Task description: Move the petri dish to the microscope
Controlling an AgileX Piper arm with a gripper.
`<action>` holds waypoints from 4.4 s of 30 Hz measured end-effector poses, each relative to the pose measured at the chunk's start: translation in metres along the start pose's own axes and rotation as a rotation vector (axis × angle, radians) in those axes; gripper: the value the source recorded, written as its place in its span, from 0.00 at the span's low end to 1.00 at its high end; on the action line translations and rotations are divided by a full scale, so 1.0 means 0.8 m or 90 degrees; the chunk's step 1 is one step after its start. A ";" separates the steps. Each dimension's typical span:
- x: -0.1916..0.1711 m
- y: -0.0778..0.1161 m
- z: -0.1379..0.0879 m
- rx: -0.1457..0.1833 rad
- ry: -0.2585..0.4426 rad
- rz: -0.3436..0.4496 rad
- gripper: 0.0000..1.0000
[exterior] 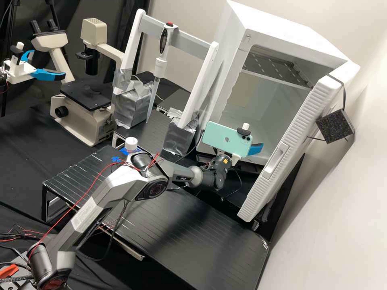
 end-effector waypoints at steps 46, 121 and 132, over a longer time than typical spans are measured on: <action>0.001 0.000 -0.001 -0.009 0.003 -0.004 0.00; -0.354 -0.027 -0.113 0.000 0.024 -0.009 0.00; -0.385 -0.072 -0.198 -0.042 0.168 -0.044 0.00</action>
